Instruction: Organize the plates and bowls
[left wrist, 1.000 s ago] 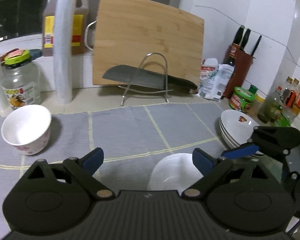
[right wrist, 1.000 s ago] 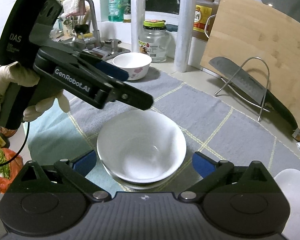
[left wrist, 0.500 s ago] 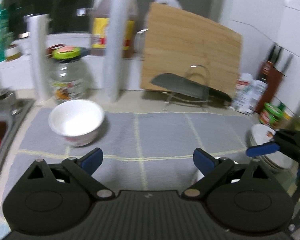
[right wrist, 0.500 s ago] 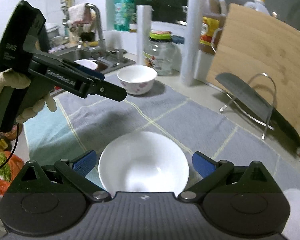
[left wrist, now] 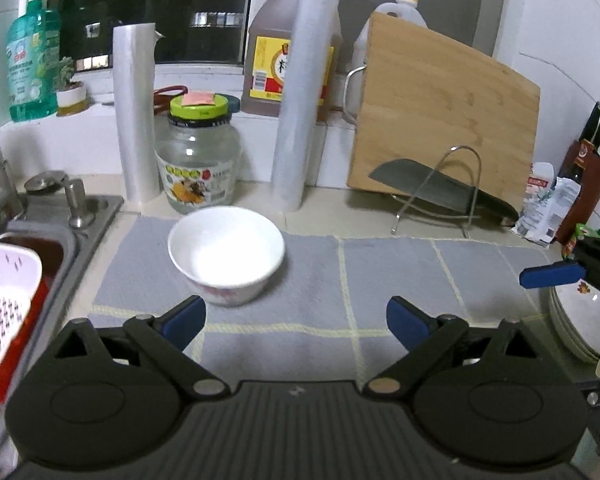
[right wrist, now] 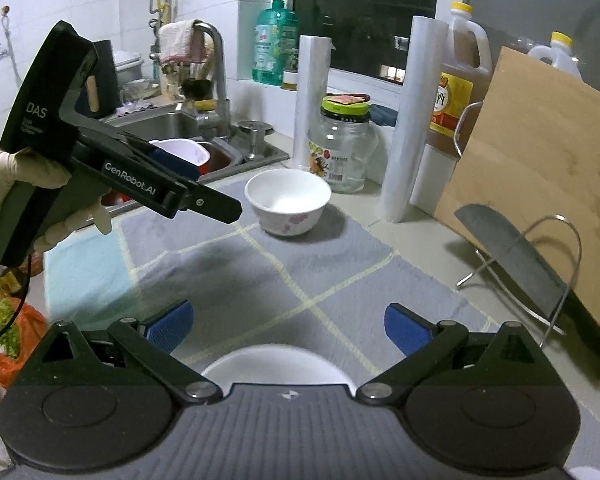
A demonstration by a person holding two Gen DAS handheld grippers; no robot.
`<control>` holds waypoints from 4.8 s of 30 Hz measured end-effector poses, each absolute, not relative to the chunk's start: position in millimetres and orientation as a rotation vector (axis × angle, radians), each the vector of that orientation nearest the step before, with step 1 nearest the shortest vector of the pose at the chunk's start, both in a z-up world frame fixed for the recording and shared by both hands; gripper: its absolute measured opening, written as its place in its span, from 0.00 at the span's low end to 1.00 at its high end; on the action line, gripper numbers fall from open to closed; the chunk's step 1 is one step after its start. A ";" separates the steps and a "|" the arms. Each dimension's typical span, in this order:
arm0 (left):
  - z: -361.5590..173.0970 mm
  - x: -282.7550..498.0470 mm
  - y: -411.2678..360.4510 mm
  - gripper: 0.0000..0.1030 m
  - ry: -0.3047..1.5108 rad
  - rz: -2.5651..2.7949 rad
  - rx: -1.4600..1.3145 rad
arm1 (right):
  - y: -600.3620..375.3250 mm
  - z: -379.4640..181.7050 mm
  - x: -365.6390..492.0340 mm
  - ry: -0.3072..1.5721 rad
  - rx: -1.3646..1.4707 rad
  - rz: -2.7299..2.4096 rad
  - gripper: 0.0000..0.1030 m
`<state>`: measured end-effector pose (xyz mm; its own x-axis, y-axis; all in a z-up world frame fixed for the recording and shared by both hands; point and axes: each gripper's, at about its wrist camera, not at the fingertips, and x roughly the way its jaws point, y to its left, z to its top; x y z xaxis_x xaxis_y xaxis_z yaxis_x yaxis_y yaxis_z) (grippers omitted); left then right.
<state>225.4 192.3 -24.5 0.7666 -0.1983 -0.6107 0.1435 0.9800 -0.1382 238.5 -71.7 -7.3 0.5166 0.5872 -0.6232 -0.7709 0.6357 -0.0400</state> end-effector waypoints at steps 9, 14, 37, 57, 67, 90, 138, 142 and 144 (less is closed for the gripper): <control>-40.9 280.9 232.7 0.94 0.705 -0.230 -0.077 | -29.9 -9.5 280.7 0.647 -0.309 0.759 1.00; -47.5 306.9 246.4 0.94 0.711 -0.256 -0.087 | -9.1 -14.8 298.8 0.675 -0.326 0.745 1.00; -81.5 377.9 263.3 0.88 0.789 -0.366 -0.109 | 61.3 -48.2 374.1 0.822 -0.413 0.858 1.00; -88.2 386.9 271.4 0.72 0.810 -0.428 -0.168 | 98.2 -70.8 401.7 0.857 -0.431 0.934 0.87; -88.0 389.2 268.8 0.71 0.804 -0.441 -0.181 | 102.4 -70.6 400.9 0.846 -0.431 0.937 0.84; -62.8 368.7 252.2 0.71 0.769 -0.454 -0.150 | 88.3 -48.2 378.3 0.813 -0.430 0.919 0.84; -0.9 228.6 130.5 0.71 0.704 -0.502 -0.035 | -46.8 -1.0 239.6 0.713 -0.367 0.904 0.84; -1.6 221.7 117.3 0.71 0.705 -0.515 -0.024 | -59.9 -0.4 230.9 0.713 -0.359 0.892 0.84; -1.5 219.5 111.5 0.71 0.706 -0.523 -0.019 | -66.1 -0.2 227.4 0.713 -0.357 0.887 0.84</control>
